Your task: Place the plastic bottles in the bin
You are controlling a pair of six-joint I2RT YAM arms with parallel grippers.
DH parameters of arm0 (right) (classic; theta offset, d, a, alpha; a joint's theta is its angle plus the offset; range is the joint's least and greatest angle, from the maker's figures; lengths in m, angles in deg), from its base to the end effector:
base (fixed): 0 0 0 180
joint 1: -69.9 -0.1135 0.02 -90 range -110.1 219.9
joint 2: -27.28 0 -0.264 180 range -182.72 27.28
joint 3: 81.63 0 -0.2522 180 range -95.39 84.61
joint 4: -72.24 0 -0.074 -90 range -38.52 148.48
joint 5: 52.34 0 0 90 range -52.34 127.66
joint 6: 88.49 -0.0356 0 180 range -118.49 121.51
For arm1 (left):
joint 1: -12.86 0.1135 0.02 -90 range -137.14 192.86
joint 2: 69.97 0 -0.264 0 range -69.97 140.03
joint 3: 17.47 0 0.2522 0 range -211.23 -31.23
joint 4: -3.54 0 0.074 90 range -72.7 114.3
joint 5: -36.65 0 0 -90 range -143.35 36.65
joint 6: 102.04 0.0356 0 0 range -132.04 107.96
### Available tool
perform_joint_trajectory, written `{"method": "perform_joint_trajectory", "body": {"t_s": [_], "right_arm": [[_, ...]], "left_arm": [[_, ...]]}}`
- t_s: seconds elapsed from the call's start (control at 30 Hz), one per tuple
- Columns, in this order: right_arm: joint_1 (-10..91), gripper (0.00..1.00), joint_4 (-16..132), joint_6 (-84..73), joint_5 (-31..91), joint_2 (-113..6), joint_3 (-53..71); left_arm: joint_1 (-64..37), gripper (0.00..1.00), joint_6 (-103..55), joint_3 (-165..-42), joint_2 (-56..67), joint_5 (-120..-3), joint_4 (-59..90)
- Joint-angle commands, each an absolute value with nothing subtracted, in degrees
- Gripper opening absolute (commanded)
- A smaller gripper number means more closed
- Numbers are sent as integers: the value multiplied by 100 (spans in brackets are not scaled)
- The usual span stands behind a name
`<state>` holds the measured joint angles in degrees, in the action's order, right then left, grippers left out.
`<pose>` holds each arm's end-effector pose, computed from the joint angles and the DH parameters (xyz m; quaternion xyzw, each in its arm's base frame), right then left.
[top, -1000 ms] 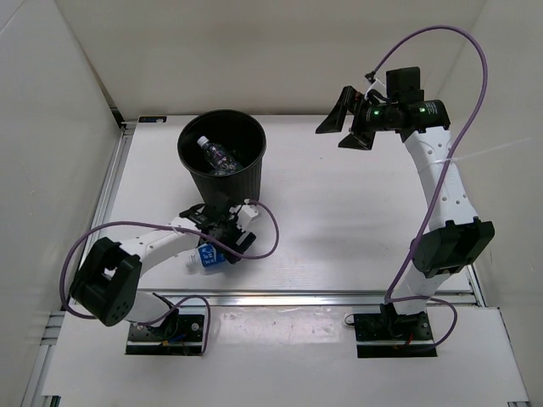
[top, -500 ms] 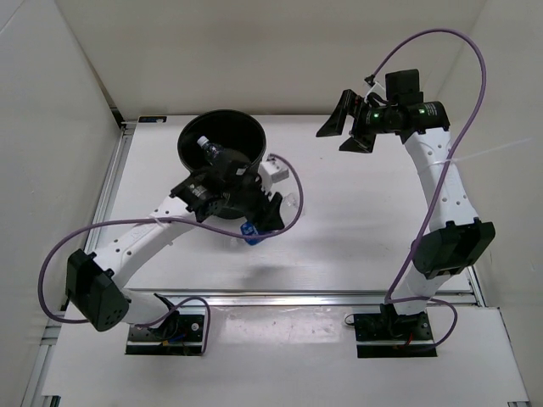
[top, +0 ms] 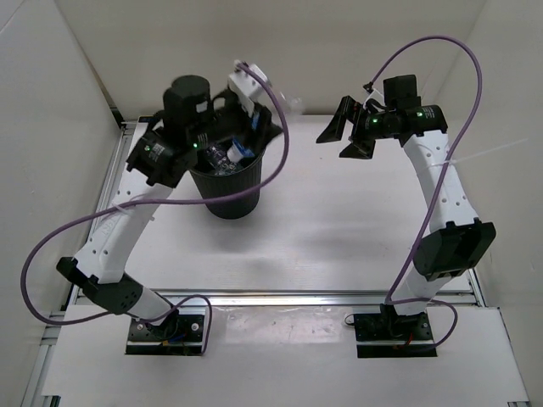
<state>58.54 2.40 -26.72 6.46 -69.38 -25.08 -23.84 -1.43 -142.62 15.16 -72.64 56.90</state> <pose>0.3415 0.0874 0.4181 0.0236 0.8896 0.3620 0.2775 0.2298 -0.1860 0.5139 0.4055 0.6667 -0.2660 0.5660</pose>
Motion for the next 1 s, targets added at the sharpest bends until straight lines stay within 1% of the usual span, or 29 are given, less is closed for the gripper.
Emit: {"method": "perform_joint_trajectory", "body": {"t_s": [0.0,0.03,0.1,0.13,0.17,0.23,0.27,0.33,0.43,0.47,0.53,0.57,0.6,0.67,0.7,0.73,0.77,0.8,0.83,0.87,0.93,0.97], "right_arm": [[5874,100,267,-2591,593,-6624,-2482],[5874,100,267,-2591,593,-6624,-2430],[5874,100,267,-2591,593,-6563,-2429],[5874,100,267,-2591,593,-6562,-2429],[5874,100,267,-2591,593,-6562,-2429],[5874,100,267,-2591,716,-6501,-2377],[5874,100,267,-2591,777,-6431,-2324],[5874,100,215,-2591,909,-6369,-2263],[5874,100,214,-2644,962,-6238,-2209],[5874,100,214,-2644,1014,-6185,-2209],[5874,100,144,-2705,1128,-6115,-2157],[5874,100,144,-2758,1216,-6114,-2157],[5874,100,65,-2758,1278,-6053,-2157],[5944,100,-14,-2758,1331,-6052,-2218],[6005,100,-14,-2758,1392,-6000,-2149],[6058,100,-15,-2758,1454,-5930,-2087],[6058,100,-15,-2758,1524,-5929,-2025],[6110,100,-67,-2758,1690,-5877,-1920],[6111,100,-67,-2758,1787,-5877,-1919],[6111,100,-128,-2758,1910,-5824,-1850],[6111,100,-304,-2758,2279,-5772,-1849],[6111,100,-305,-2819,2576,-5771,-1849]], "left_arm": [[-1924,45,114,-14828,1896,-6074,5167],[-1826,47,114,-15073,2194,-6021,5167],[-1615,47,-16,-15129,2389,-5854,5114],[-1553,49,-104,-15129,2521,-5697,5114],[-1492,62,-184,-14981,2522,-5695,5062],[-1438,94,-299,-14743,2522,-5529,5009],[-1438,100,-299,-14559,2522,-5424,5009],[-1490,100,-299,-14496,2399,-5344,5009],[-1692,100,-299,-14496,2031,-4652,5009],[-1745,100,-299,-14418,1743,-4197,5009],[-1746,100,-613,-14041,1364,-3677,5009],[-1659,100,-754,-13821,935,-3082,5009],[-1658,100,-921,-13201,688,-2833,5009],[-1561,100,-1394,-12364,134,-2419,5009],[-1474,100,-1571,-11925,-434,-1930,5009],[-1473,100,-1912,-11094,-727,-1629,5009],[-1473,100,-2020,-10712,-1017,-1382,5009],[-1473,100,-2204,-10368,-1612,-814,5009],[-1421,100,-2423,-9704,-1914,-513,5009],[-1421,100,-2878,-9384,-2212,-214,5009],[-1421,100,-3259,-8803,-2993,636,5009],[-1421,100,-3356,-8322,-3189,868,5009]]}}
